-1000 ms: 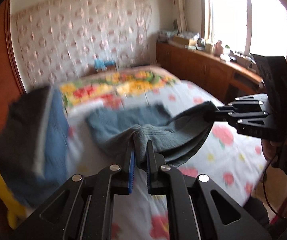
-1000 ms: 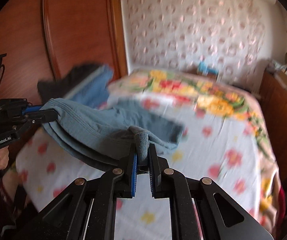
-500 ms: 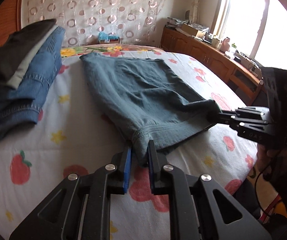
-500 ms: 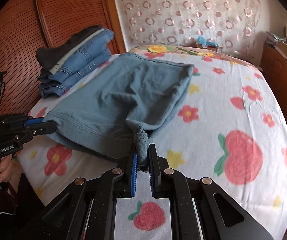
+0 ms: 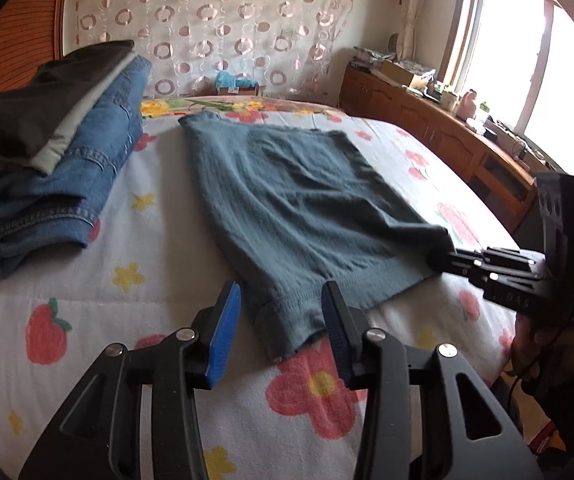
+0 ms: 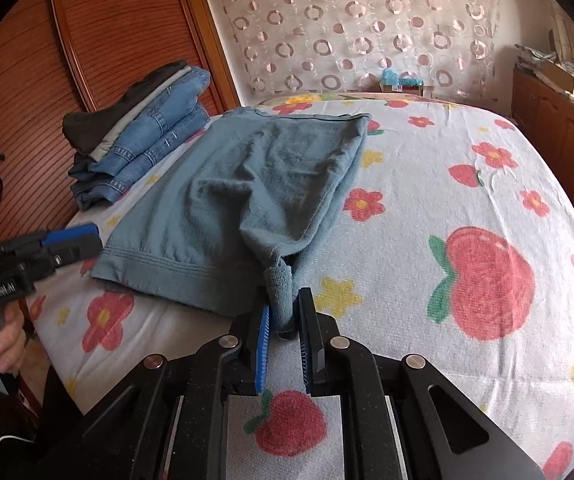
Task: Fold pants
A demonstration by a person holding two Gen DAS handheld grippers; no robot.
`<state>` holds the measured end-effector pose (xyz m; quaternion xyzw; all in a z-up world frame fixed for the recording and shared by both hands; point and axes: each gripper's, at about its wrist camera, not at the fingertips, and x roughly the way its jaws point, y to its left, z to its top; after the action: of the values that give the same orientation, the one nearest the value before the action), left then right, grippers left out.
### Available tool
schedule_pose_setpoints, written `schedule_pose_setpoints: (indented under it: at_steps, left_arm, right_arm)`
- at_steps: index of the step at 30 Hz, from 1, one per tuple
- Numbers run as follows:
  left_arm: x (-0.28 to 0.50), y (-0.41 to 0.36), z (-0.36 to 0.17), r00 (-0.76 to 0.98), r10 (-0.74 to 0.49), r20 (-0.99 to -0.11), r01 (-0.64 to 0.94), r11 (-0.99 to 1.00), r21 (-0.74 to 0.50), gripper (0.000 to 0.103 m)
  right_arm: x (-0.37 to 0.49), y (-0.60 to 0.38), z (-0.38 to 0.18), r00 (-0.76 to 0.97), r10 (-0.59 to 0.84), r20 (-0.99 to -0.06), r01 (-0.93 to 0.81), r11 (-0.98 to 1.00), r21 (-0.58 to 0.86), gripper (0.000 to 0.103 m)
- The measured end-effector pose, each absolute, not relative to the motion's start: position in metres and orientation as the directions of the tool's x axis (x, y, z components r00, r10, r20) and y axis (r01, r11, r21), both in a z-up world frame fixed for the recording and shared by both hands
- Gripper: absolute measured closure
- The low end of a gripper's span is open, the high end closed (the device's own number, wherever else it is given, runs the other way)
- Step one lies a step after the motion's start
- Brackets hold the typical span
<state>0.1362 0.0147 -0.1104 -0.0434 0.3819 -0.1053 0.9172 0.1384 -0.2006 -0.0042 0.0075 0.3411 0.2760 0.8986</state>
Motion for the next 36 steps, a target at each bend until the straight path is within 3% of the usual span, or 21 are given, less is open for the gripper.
schedule_pose_setpoints:
  at_steps: [12,16,28,31,36]
  left_arm:
    - [0.137,0.023,-0.130,0.664,-0.214,-0.716,0.116,0.976,-0.184,0.060]
    - [0.134,0.020,-0.131,0.662,-0.230,-0.714,0.131,0.973,-0.191,0.073]
    - [0.134,0.019,-0.132,0.660,-0.241,-0.711,0.143,0.970,-0.195,0.077]
    - [0.131,0.014,-0.128,0.666,-0.234,-0.708,0.162,0.972,-0.168,0.086]
    - [0.127,0.012,-0.119,0.682,-0.245,-0.690,0.183,0.970,-0.163,0.090]
  right_arm:
    - [0.132,-0.200,-0.005,0.627,0.495,-0.602,-0.498,0.849,0.179,0.090]
    - [0.132,-0.202,-0.005,0.626,0.498,-0.599,-0.497,0.848,0.186,0.090]
    - [0.134,-0.200,-0.004,0.625,0.493,-0.605,-0.498,0.849,0.178,0.090]
    - [0.133,-0.200,-0.004,0.626,0.492,-0.605,-0.499,0.849,0.174,0.090]
    - [0.134,-0.198,-0.003,0.628,0.486,-0.608,-0.502,0.850,0.161,0.090]
